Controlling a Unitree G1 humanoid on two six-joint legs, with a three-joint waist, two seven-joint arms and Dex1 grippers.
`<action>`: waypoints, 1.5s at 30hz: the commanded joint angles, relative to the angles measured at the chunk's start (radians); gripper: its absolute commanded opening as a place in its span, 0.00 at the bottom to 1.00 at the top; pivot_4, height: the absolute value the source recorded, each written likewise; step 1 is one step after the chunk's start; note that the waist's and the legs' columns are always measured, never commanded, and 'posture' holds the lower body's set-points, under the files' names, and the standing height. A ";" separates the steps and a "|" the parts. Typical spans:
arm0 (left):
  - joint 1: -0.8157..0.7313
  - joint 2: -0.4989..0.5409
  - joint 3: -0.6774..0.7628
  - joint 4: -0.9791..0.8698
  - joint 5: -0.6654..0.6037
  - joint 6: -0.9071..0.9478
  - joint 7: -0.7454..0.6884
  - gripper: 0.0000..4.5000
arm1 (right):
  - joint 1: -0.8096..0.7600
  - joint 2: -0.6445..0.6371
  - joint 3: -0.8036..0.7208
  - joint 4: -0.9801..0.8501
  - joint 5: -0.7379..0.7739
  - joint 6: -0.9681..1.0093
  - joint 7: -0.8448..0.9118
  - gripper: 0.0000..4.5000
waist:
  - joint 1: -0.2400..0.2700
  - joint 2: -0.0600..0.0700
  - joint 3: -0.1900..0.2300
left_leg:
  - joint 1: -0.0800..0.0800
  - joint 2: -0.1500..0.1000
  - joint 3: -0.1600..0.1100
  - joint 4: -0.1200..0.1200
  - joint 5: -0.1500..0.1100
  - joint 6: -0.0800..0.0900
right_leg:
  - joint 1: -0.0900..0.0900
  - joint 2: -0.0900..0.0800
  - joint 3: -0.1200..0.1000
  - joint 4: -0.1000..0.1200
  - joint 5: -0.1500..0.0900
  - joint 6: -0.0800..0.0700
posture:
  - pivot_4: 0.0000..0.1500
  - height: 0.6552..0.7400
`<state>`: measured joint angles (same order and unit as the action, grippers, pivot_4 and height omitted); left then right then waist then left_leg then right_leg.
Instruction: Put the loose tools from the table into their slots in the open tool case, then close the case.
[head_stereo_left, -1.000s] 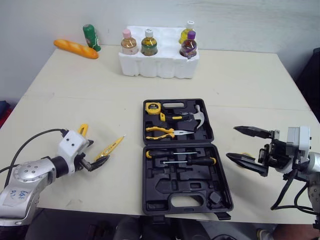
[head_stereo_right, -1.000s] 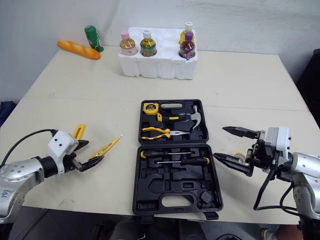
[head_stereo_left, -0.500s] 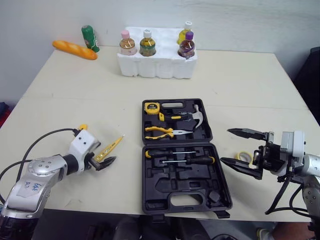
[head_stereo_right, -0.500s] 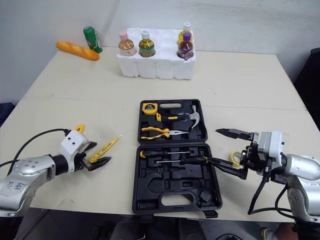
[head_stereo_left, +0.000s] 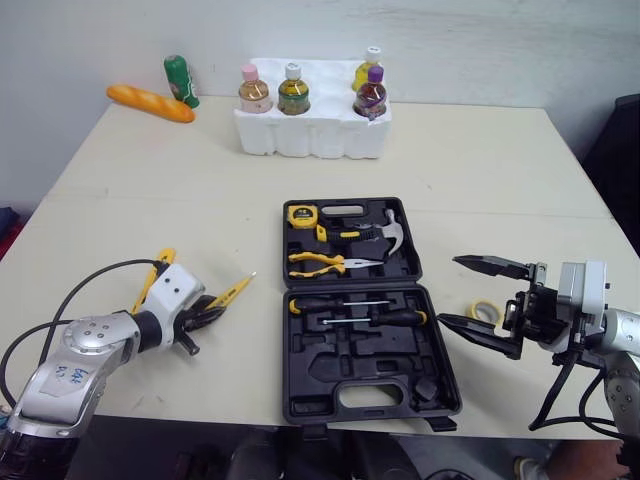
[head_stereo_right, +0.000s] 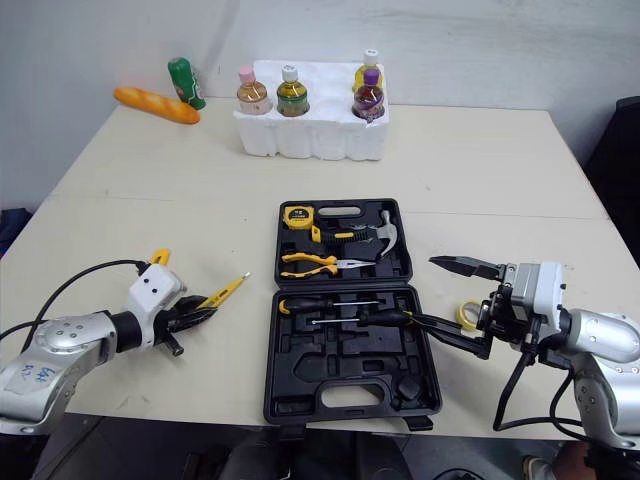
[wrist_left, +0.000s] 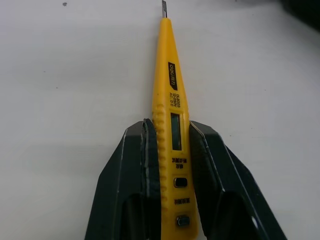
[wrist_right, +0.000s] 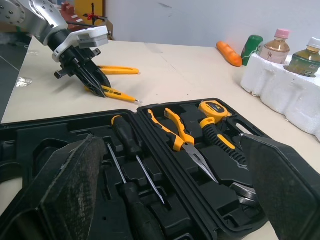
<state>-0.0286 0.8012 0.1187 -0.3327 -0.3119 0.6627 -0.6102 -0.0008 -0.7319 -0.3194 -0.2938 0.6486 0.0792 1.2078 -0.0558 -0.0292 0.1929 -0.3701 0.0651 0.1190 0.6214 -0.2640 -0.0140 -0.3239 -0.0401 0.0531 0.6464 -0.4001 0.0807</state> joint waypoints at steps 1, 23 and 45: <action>-0.025 -0.012 0.054 -0.021 -0.064 -0.037 -0.064 0.11 | 0.008 -0.017 -0.022 -0.017 0.000 -0.013 0.005 1.00 | 0.001 0.000 0.000 | 0.000 0.000 0.000 0.000 0.000 0.000 | 0.000 0.000 0.000 -0.001 0.000 0.000 | 1.00 1.00; -0.600 -0.002 -0.503 -0.047 -0.052 0.004 -0.485 0.11 | 0.130 -0.106 -0.130 0.001 -0.062 -0.064 0.031 1.00 | 0.027 0.000 0.000 | -0.006 0.003 0.001 0.007 0.000 -0.004 | 0.000 0.009 0.006 -0.009 0.001 0.003 | 1.00 1.00; -0.689 -0.119 -0.710 -0.085 0.163 0.212 -0.383 0.11 | 0.261 -0.077 -0.169 0.171 -0.067 -0.237 0.165 1.00 | 0.027 0.000 0.000 | -0.005 0.005 0.001 0.010 0.000 -0.004 | 0.000 0.011 0.007 -0.003 0.001 0.003 | 1.00 1.00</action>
<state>-0.7050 0.6762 -0.5964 -0.3955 -0.1755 0.8648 -1.0112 0.2540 -0.8146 -0.4615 -0.1251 0.5706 -0.1336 1.3573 -0.0287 -0.0292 0.1932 -0.3746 0.0704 0.1200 0.6318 -0.2638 -0.0185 -0.3233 -0.0296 0.0602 0.6433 -0.3995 0.0834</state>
